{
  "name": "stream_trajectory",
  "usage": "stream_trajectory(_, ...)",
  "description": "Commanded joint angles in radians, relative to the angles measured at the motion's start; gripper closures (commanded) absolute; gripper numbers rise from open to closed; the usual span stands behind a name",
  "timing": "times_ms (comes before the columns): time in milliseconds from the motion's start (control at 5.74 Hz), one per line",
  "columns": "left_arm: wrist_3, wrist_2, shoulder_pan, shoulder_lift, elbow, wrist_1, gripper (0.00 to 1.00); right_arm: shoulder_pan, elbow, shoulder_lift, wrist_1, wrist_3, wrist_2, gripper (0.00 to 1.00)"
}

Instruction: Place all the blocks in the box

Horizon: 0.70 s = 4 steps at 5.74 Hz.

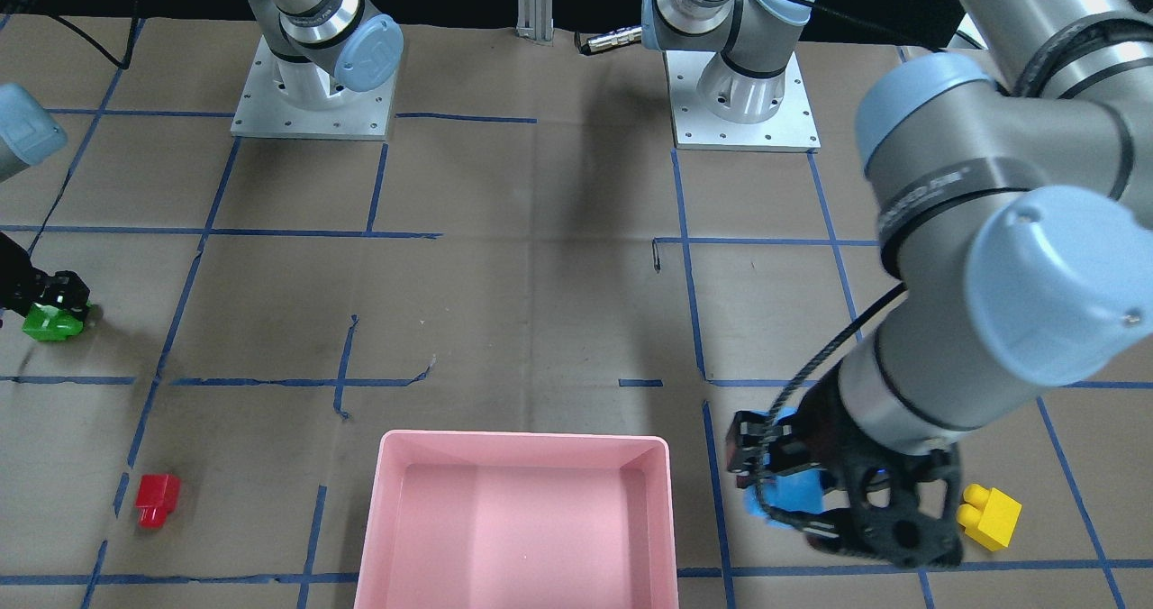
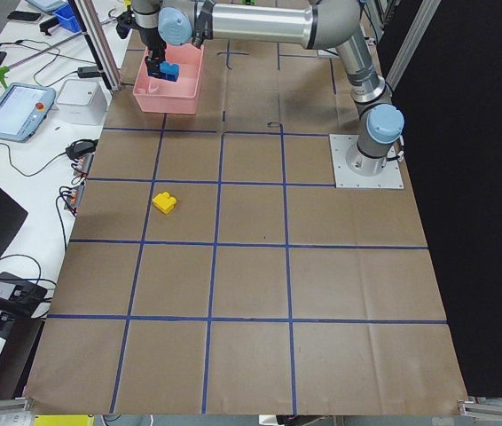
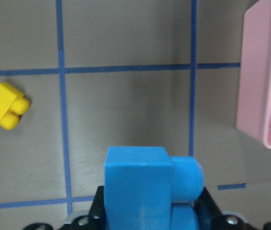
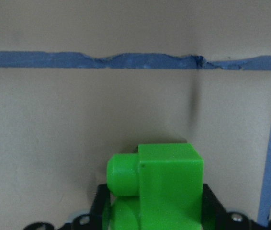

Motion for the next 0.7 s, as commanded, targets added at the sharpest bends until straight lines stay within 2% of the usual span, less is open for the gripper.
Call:
stream_trajectory(0,-0.075,0.045,-0.133,-0.158,0.088,0.041,0.73,0.002,-0.052,-0.065,0.115,0.004,0.000,0.95)
stream_trajectory(349,-0.108,0.045,-0.146,-0.252,0.079,0.133,0.73,0.069,-0.216,-0.170,0.334,0.004,0.020,0.96)
stream_trajectory(523,-0.113,0.045,-0.146,-0.250,0.073,0.134,0.30,0.148,-0.322,-0.179,0.441,0.004,0.067,0.95)
